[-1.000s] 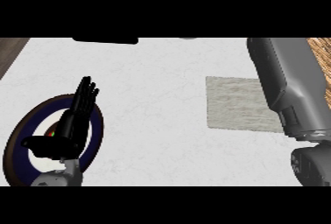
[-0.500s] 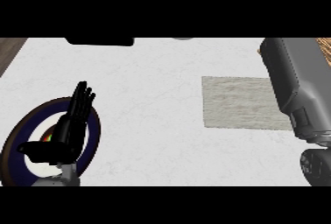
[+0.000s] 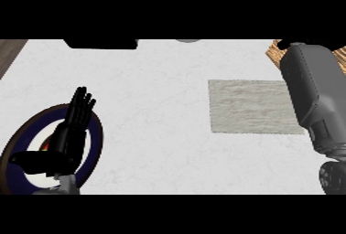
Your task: Pick the croissant from the placemat and place it in the basket
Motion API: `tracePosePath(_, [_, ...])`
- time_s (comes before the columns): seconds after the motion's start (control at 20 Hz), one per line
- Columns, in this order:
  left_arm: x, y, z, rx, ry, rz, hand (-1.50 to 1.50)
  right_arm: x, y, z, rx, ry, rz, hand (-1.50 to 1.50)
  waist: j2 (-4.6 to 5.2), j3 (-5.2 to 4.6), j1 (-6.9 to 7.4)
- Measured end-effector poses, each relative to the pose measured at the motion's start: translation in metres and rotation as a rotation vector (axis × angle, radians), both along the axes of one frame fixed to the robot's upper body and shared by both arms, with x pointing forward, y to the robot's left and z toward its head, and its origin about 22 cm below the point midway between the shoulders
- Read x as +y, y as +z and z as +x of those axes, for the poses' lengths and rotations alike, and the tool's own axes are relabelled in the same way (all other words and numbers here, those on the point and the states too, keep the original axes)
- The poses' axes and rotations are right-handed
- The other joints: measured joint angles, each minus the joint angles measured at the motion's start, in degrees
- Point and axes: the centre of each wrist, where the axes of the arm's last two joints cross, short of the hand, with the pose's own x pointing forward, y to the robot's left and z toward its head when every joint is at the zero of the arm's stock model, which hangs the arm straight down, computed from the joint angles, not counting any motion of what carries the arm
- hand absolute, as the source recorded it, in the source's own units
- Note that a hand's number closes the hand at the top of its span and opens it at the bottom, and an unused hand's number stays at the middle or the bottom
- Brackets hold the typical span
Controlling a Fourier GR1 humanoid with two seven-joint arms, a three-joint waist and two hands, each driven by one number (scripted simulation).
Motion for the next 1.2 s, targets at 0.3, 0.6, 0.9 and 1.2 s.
tracePosePath(0.3, [0.002, -0.001, -0.003, -0.003, -0.002, 0.005, 0.0, -0.02, -0.015, -0.005, 0.034, -0.022, 0.033, 1.5, -0.04, -0.01, -0.2])
tracePosePath(0.6, [0.003, -0.003, 0.0, -0.004, 0.006, 0.004, 0.0, -0.038, -0.037, -0.014, 0.024, -0.032, 0.062, 1.5, 0.0, 0.03, -0.29])
tracePosePath(0.9, [0.0, 0.003, 0.004, -0.005, 0.008, 0.007, 0.0, -0.045, -0.051, -0.02, 0.0, -0.046, 0.09, 1.5, -0.09, 0.0, -0.4])
tracePosePath(1.2, [-0.002, 0.0, 0.004, -0.005, 0.005, 0.009, 0.0, -0.057, -0.058, -0.027, -0.037, -0.093, 0.121, -1.5, -0.33, -0.26, -0.38])
